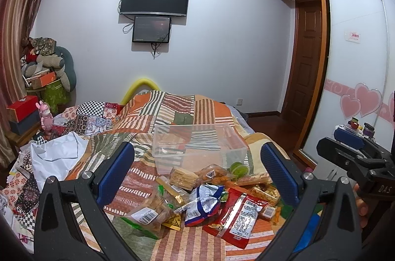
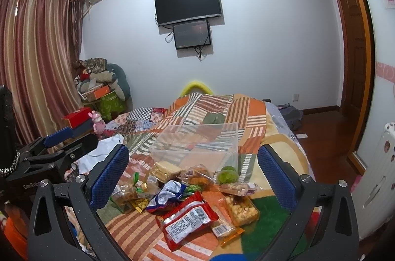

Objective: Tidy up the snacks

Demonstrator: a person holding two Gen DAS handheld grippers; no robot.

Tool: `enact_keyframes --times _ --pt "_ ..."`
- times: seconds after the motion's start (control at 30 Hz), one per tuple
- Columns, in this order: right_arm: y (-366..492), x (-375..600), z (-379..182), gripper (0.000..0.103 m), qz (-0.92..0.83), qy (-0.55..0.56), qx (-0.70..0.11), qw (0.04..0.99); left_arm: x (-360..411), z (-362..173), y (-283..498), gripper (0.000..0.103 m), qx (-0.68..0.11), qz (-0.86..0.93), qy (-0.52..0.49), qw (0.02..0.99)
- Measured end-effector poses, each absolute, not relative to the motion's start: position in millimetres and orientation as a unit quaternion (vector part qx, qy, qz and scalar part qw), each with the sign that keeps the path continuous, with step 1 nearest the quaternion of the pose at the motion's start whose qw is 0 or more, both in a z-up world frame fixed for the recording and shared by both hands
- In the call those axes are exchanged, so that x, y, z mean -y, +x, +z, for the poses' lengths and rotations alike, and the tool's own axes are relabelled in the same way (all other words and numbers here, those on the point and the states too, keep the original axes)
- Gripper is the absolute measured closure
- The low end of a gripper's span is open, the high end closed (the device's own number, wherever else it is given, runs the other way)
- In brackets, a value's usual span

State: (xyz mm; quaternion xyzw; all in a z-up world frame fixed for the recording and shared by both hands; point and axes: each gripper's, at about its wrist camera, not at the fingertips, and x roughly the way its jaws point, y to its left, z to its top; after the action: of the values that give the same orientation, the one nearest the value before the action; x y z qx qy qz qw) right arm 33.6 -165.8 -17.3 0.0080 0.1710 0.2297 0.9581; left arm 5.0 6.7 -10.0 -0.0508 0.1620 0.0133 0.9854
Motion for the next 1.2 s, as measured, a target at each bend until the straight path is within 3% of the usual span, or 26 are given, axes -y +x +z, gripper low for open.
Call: enact_keyframes --times 0.2,0.43,0.83,1.07,1.2 --pt "46 172 -29 0.001 0.219 0.009 -0.190 0.957 -16 -21 16 0.002 -0.180 0.023 -0.050 0.982" --pt "69 183 -53 0.018 0.208 0.011 -0.243 0.947 -31 -51 35 0.017 -0.233 0.016 -0.038 0.972" --pt "92 203 -102 0.033 0.186 0.005 -0.342 0.921 -67 -121 65 0.017 -0.347 0.027 -0.059 0.936" --pt "105 208 -131 0.033 0.177 0.003 -0.397 0.901 -80 -157 79 0.016 -0.395 0.029 -0.068 0.916" --pt "113 208 -139 0.033 0.177 -0.005 -0.412 0.894 -84 -170 86 0.009 -0.408 0.037 -0.065 0.910"
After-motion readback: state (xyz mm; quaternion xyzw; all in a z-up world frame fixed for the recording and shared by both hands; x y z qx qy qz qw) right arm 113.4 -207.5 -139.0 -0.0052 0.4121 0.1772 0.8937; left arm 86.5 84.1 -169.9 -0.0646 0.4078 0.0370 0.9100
